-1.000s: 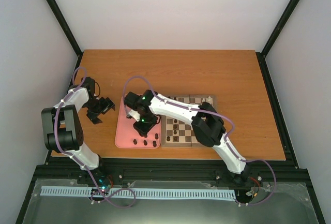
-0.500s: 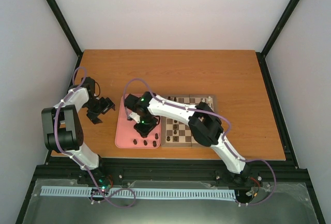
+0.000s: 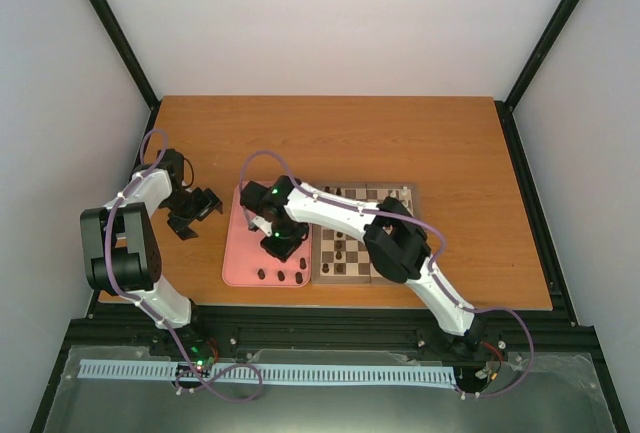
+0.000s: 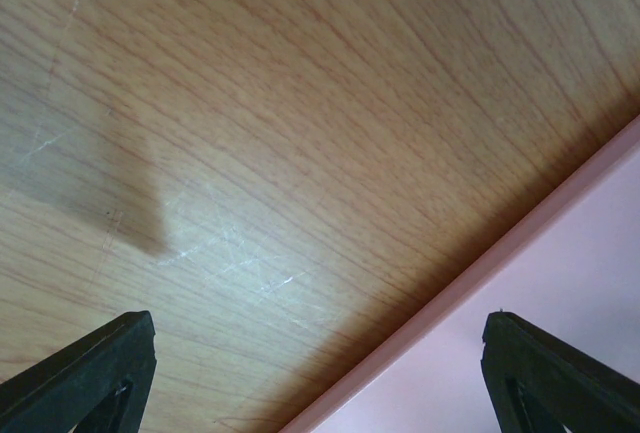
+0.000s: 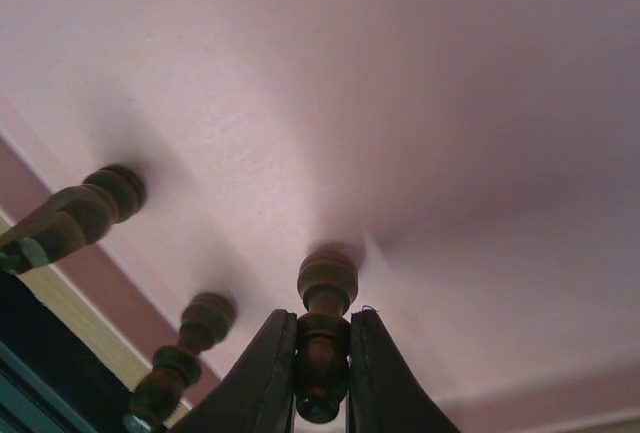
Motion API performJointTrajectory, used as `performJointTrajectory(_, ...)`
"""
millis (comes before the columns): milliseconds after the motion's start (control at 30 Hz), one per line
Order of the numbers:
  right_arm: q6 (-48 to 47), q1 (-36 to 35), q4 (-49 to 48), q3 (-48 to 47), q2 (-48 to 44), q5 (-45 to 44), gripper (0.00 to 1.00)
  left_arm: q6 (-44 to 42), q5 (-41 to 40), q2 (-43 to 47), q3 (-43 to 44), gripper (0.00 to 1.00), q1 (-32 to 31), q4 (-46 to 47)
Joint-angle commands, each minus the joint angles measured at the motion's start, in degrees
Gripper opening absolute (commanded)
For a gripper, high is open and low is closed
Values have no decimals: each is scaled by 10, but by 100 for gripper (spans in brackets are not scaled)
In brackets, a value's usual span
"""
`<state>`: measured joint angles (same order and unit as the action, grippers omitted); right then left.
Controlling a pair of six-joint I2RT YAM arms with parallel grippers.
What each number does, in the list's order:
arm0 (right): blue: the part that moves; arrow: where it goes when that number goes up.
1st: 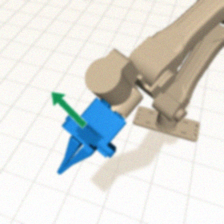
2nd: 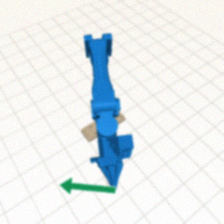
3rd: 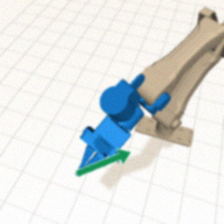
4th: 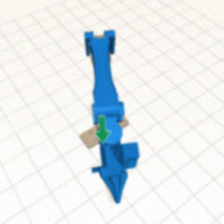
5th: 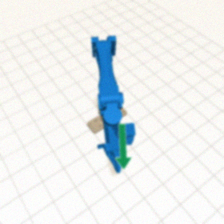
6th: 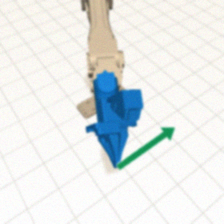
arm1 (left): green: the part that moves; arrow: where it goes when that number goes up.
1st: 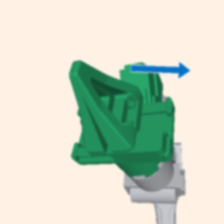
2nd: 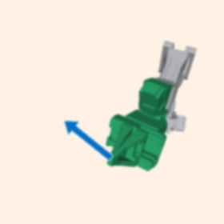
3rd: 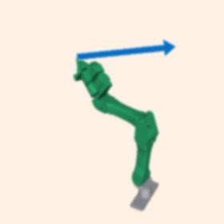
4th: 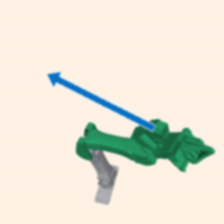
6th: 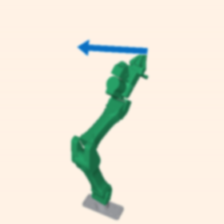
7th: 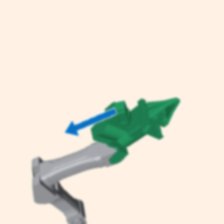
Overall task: Set up the chess pieces on the board
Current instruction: Pick up the chess piece from the storage box, then place the chess piece on the chessboard.
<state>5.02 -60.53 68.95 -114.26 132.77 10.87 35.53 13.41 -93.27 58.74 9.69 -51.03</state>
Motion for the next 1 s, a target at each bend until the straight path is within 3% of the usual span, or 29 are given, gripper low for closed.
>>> performJointTrajectory(0, 1, 23, 42, -34, -35, -52, 3, -8, 5, 11, 14, 100, 3, -1)
performJointTrajectory(167, -17, 89, 78, -40, -68, -76, 3, -7, 7, 8, 12, 100, 3, 2)
performJointTrajectory(400, -29, 182, 66, -8, -90, -40, 3, -7, 8, 2, 15, 100, 3, 2)
performJointTrajectory(967, -31, 190, 64, 8, -65, -28, 4, -8, 4, -16, 22, 100, 3, 2)
